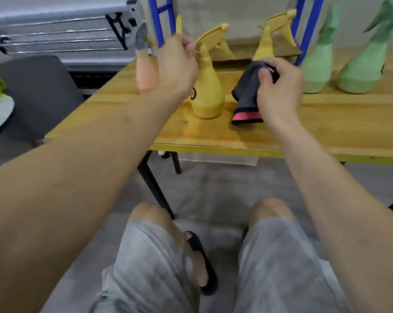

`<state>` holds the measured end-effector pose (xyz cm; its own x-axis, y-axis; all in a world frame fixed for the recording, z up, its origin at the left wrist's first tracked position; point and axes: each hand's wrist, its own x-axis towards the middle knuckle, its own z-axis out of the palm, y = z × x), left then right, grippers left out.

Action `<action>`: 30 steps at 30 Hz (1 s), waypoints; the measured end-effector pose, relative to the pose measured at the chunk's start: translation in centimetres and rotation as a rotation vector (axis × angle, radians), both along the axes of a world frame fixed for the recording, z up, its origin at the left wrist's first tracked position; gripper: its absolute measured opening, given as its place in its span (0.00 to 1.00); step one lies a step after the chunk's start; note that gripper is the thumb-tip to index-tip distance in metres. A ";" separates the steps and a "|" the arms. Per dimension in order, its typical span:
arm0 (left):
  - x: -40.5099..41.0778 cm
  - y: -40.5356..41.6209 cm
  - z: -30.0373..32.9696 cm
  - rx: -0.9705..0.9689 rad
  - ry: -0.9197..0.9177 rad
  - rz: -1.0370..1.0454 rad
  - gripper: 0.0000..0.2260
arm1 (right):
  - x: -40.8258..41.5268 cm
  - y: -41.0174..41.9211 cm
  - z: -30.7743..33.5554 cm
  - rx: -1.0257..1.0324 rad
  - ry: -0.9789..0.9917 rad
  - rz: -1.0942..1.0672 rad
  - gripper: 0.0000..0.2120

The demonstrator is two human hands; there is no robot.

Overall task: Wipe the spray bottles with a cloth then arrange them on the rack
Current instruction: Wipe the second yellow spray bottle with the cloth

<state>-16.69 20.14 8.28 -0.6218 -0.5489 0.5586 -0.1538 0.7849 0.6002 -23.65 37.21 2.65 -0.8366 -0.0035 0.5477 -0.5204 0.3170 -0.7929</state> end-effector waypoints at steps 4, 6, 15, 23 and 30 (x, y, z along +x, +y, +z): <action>-0.1 -1.1 -0.6 -0.001 0.018 0.029 0.10 | 0.4 0.5 1.1 0.010 0.040 0.016 0.11; 0.5 -1.1 -0.8 0.025 0.038 0.030 0.09 | 1.1 0.3 0.8 0.035 0.027 0.069 0.12; 3.2 0.6 -0.6 0.075 0.025 -0.050 0.10 | 4.2 -0.1 2.1 0.067 0.028 0.154 0.17; 3.6 -0.4 -2.5 0.395 0.039 -0.239 0.25 | 4.4 -0.8 2.4 0.094 0.121 0.184 0.11; 2.8 -0.2 -3.0 0.320 -0.054 -0.282 0.21 | 3.7 -2.3 4.4 -0.021 0.320 0.095 0.11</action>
<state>-13.93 19.98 5.24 -0.7961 -0.4938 0.3499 0.0019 0.5761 0.8174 -19.93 34.90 7.06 -0.6186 -0.0592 0.7835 -0.7706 0.2407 -0.5902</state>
